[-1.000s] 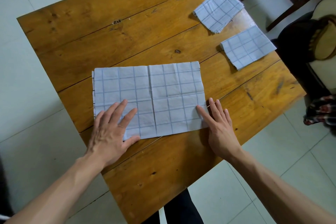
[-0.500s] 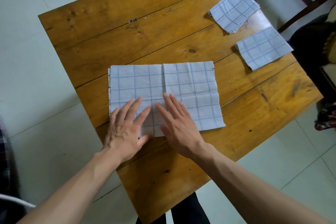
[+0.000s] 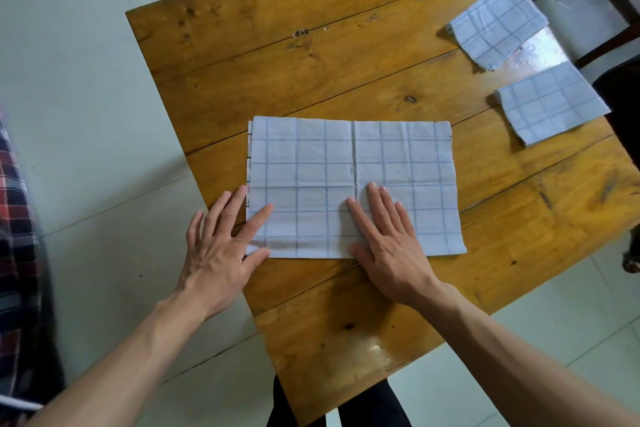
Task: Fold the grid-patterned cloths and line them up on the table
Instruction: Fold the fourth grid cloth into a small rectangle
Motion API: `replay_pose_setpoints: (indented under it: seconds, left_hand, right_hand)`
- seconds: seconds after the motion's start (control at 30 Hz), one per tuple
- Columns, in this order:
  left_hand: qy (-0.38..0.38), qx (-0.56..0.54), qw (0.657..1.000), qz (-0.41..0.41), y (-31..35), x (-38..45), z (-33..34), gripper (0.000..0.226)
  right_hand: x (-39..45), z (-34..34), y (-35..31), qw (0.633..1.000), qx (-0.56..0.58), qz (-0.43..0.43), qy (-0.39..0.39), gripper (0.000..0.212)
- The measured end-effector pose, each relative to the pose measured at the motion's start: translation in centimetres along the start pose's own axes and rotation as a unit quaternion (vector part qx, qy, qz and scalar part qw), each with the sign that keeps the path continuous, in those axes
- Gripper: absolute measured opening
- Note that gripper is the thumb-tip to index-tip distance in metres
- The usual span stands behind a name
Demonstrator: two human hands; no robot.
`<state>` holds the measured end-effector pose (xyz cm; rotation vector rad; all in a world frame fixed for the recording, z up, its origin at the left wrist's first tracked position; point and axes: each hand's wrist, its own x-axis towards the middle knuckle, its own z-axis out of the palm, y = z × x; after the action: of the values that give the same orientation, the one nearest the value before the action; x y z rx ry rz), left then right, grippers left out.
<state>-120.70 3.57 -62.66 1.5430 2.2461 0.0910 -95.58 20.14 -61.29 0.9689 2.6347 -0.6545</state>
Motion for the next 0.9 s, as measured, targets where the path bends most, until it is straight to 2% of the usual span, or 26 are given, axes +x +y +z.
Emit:
replay_pose_setpoints:
  seconds: [0.07,0.2,0.33,0.47,0.67,0.77,0.9]
  left_hand:
    - [0.004,-0.031,1.0,-0.004,-0.4,-0.2,-0.1,0.063]
    - [0.038,-0.054,0.998,-0.006,-0.3,-0.4,-1.0,0.063]
    - [0.057,-0.01,0.995,0.085,-0.1,-0.1,-2.1,0.069]
    - [0.015,0.029,0.988,0.152,0.2,0.7,-2.7,0.079]
    - [-0.054,0.093,0.985,0.133,2.3,1.9,-3.8,0.091]
    - [-0.039,0.088,0.989,0.116,3.1,2.0,-4.0,0.089]
    - [0.019,0.05,0.993,0.106,3.2,2.0,-3.8,0.066]
  right_hand:
    - [0.1,0.0,0.0,1.0,-0.001,0.001,0.001,0.068]
    - [0.2,-0.1,-0.2,1.0,0.022,0.012,0.016,0.07]
    - [0.4,-0.3,-0.9,0.996,0.062,0.029,0.055,0.07]
    - [0.7,-0.1,-1.7,0.997,0.052,0.025,0.052,0.074]
    - [0.8,-0.3,-1.6,0.999,0.036,0.02,0.031,0.078]
    - [0.8,-0.5,-1.6,0.998,0.045,0.022,0.03,0.08]
    - [0.7,-0.5,-1.6,0.998,0.054,0.022,0.03,0.08]
